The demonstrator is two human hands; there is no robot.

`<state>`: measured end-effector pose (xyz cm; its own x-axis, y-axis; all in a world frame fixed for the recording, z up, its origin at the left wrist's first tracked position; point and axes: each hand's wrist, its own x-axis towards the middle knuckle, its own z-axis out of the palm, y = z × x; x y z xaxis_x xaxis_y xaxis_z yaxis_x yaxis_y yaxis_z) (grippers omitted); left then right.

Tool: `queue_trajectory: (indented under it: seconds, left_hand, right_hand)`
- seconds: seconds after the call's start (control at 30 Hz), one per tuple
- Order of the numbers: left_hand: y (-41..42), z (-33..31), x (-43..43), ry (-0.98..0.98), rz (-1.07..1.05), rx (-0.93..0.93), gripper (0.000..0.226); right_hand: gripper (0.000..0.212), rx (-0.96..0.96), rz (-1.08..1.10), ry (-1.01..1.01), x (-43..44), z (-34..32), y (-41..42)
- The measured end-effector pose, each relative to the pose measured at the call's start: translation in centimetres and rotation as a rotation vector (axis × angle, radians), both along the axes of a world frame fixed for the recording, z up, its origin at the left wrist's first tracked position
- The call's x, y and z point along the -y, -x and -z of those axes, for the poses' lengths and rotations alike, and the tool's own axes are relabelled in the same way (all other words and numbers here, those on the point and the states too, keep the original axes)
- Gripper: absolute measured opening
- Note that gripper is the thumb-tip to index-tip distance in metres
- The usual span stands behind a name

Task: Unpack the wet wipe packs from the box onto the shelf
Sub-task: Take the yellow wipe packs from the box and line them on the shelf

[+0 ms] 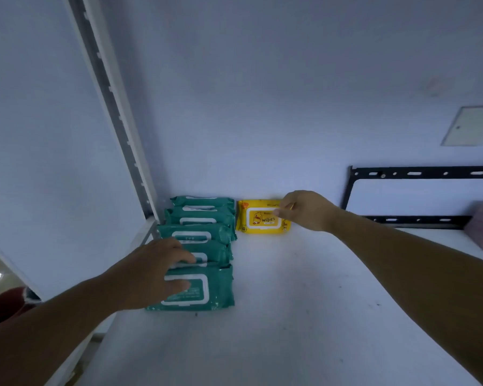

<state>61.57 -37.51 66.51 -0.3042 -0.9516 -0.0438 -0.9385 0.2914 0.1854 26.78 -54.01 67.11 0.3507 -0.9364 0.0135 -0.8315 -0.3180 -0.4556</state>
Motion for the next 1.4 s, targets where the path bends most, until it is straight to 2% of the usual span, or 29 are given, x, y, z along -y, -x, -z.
queue_trajectory:
  seconds: [0.17, 0.27, 0.4, 0.47, 0.77, 1.03, 1.17, 1.3, 1.4]
  left_hand:
    - [2.1, -1.1, -2.0, 0.078, 0.136, -0.066, 0.037]
    - [4.3, -1.3, -4.2, 0.066, 0.228, -0.119, 0.043]
    - [8.4, 0.1, -8.7, 0.003, 0.374, -0.228, 0.021]
    - [10.9, 1.2, -11.5, -0.047, 0.453, -0.267, 0.018]
    - [23.0, 5.1, -22.7, -0.215, 0.775, -0.087, 0.022]
    - [35.7, 10.1, -29.2, -0.39, 0.803, 0.001, 0.021]
    - [43.0, 14.1, -32.4, -0.498, 0.765, 0.007, 0.021]
    - [48.4, 20.6, -35.2, -0.603, 0.729, 0.103, 0.021]
    - [50.2, 25.5, -37.1, -0.683, 0.631, 0.078, 0.022]
  right_hand:
    - [0.037, 0.077, 0.1, -0.021, -7.9, -1.9, 2.4]
    - [0.033, 0.068, 0.174, -0.018, -15.0, -2.3, 4.3]
    - [0.032, 0.013, 0.276, -0.083, -25.9, -1.0, 7.4]
    - [0.031, -0.007, 0.342, -0.126, -31.5, 0.4, 9.1]
    - [0.024, -0.064, 0.569, -0.258, -53.1, 7.7, 18.6]
    - [0.04, -0.12, 0.67, -0.431, -65.0, 13.7, 28.7]
    - [0.029, -0.08, 0.666, -0.547, -69.3, 17.7, 33.8]
    - [0.037, -0.112, 0.656, -0.692, -72.5, 22.5, 38.6]
    - [0.037, -0.084, 0.673, -0.741, -73.9, 26.2, 40.5]
